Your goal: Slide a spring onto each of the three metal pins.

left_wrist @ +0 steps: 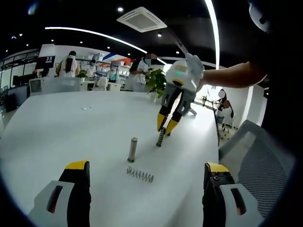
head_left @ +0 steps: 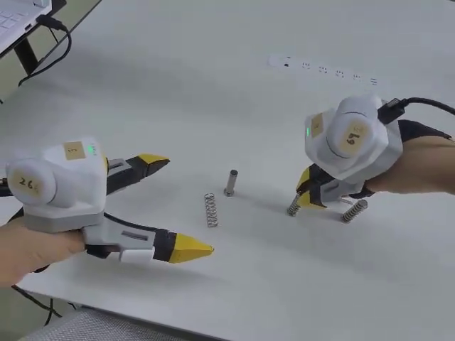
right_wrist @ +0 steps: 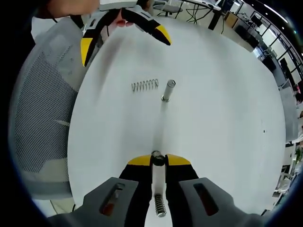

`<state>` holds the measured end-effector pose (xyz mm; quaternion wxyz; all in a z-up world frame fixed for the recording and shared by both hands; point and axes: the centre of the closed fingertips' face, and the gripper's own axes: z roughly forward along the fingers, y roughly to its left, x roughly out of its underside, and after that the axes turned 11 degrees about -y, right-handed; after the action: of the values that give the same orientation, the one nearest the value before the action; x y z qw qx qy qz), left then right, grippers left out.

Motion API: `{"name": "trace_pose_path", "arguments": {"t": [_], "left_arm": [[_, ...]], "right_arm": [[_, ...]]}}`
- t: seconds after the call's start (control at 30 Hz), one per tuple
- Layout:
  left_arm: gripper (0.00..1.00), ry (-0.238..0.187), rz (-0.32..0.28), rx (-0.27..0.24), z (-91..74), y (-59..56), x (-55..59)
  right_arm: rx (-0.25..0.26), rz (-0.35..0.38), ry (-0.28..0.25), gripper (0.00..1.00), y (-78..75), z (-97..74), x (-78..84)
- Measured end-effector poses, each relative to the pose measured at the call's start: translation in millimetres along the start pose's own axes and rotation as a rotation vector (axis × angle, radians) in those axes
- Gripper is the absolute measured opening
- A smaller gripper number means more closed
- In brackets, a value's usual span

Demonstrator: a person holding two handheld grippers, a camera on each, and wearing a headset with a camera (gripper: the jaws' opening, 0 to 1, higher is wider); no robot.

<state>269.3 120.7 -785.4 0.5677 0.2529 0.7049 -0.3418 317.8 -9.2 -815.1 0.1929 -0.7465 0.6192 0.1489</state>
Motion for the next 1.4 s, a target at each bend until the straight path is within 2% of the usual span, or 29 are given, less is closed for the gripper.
{"name": "trace_pose_path", "arguments": {"t": [0.13,0.47,0.73,1.0,1.13,1.4], "left_arm": [[0.98,-0.001,-0.001,-0.003,-1.2,0.5,0.0],[0.97,-0.001,-0.005,0.000,-0.3,-1.4,-1.1],[0.97,0.000,-0.004,-0.002,-1.6,-0.7,-1.3],[0.98,-0.001,-0.008,-0.002,-1.6,-1.2,-1.9],[0.98,-0.003,-0.009,-0.001,-1.1,-1.5,-2.6],[0.98,-0.002,-0.005,0.001,0.5,-2.3,-4.8]], "right_arm": [[0.013,0.016,-0.014,0.07,-2.9,-0.3,-1.1],[-0.006,0.023,-0.020,0.08,-2.3,1.9,0.9],[0.005,0.032,-0.032,0.14,-4.0,1.1,0.2],[0.040,0.099,-0.126,0.17,-8.7,-7.0,-11.4],[0.061,0.151,-0.204,0.17,-9.0,-12.0,-22.1],[0.106,0.202,-0.289,0.21,-7.9,-22.4,-29.1]]}}
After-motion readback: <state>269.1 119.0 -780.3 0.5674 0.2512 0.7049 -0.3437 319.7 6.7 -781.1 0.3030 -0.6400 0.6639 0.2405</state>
